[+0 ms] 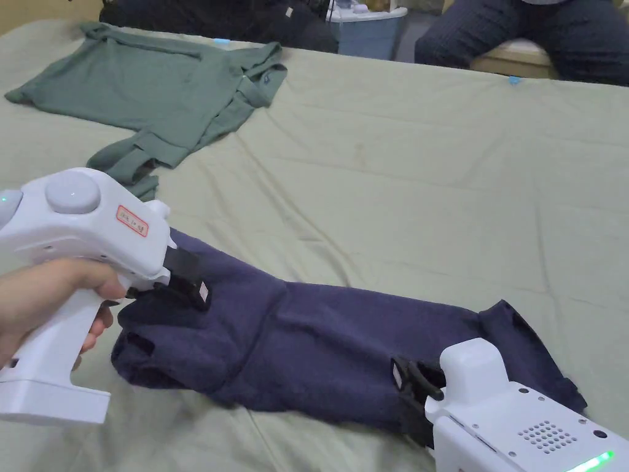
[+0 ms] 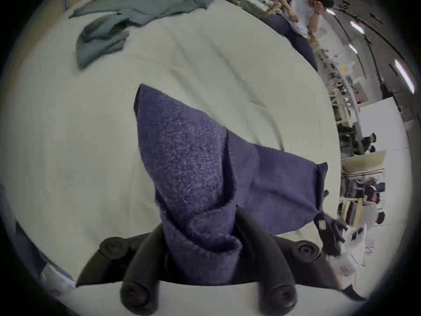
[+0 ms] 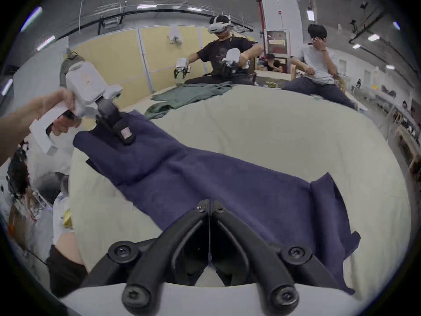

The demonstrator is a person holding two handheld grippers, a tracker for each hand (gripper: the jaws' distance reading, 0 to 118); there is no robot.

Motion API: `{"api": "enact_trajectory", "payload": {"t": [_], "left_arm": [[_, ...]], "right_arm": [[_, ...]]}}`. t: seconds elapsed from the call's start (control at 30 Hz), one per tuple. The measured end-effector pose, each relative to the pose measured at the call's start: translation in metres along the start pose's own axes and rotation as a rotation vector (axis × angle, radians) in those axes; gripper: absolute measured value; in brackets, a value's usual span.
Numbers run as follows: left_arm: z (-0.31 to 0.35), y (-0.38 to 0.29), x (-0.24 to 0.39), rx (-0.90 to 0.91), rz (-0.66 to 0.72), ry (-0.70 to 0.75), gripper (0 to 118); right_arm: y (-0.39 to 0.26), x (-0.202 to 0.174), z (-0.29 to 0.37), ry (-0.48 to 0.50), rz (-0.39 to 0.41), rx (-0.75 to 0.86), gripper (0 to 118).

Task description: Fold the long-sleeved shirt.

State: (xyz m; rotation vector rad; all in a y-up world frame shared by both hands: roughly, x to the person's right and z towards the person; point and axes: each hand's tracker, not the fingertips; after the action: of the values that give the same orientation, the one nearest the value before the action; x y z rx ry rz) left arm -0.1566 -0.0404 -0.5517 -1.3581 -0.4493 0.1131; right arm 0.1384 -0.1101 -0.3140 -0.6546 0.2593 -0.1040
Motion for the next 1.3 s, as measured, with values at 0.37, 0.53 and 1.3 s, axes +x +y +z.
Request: {"api": "enact_trajectory", "payload": {"t": [0.37,0.53,1.3], "left_arm": [[-0.068,-0.004,0.235,-0.094,-0.266,0.215,17],[-0.15,-0.01,0.311,-0.149,-0.297,0.302,18],[-0.15,-0.112,0.272,0.403,-0.668,0.081,5]], "right_arm": [[-0.051,0.096,0.098,-0.059,-0.168,0.026,12],[-0.094,0.122,0.129,-0.133,-0.161,-0.002,12],[-0.094,0.084,0.134,-0.122,-0.141,-0.021,12]]}}
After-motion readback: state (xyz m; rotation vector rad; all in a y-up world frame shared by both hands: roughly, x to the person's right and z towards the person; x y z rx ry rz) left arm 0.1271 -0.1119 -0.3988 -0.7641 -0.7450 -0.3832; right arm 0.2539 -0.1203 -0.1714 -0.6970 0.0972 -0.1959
